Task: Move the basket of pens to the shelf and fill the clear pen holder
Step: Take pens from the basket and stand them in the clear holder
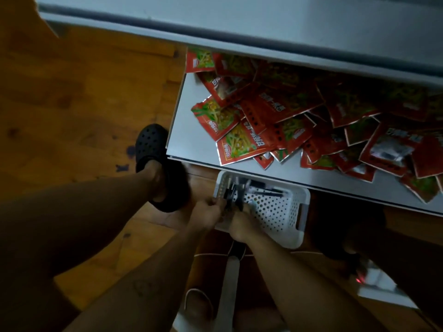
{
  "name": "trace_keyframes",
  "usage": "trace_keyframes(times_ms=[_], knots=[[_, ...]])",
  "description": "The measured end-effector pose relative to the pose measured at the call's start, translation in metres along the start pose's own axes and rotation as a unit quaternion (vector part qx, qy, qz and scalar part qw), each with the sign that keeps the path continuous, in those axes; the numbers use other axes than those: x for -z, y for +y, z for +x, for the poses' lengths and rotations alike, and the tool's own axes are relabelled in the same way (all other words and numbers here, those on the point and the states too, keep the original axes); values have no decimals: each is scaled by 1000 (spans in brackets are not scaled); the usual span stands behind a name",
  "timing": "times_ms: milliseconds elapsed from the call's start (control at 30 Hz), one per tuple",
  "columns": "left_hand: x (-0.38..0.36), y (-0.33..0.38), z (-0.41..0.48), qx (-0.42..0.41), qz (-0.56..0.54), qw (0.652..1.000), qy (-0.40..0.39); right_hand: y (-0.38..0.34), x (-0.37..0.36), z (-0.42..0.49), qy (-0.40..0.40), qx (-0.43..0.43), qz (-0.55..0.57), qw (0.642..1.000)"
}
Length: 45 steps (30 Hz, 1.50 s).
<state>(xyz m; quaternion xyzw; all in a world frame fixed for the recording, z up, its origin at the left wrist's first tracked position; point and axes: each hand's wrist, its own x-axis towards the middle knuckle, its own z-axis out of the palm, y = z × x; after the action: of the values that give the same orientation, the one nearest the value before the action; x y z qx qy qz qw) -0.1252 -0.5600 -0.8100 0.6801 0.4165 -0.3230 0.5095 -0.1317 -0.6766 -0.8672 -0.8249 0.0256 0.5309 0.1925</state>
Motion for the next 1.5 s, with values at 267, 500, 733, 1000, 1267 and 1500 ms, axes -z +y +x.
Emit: trace_keyframes(times_ms=[267,500,733,1000,1267,1500], knots=[[4,9,-5,-7,-14,1000,-3,10,18,-9,90,11,104,990],[11,45,-41,-70,13,997,-15,11,77,-65,134,121,151,972],[37,105,-113,-194,69,978,-20,-12,137,-158,288,199,181,919],[56,178,-211,-372,127,919,-33,-49,210,-288,460,291,127,829],[66,230,-269,-471,79,877,60,-59,259,-367,614,363,132,689],[67,274,-250,-469,-29,875,113,-71,317,-368,712,407,187,541]])
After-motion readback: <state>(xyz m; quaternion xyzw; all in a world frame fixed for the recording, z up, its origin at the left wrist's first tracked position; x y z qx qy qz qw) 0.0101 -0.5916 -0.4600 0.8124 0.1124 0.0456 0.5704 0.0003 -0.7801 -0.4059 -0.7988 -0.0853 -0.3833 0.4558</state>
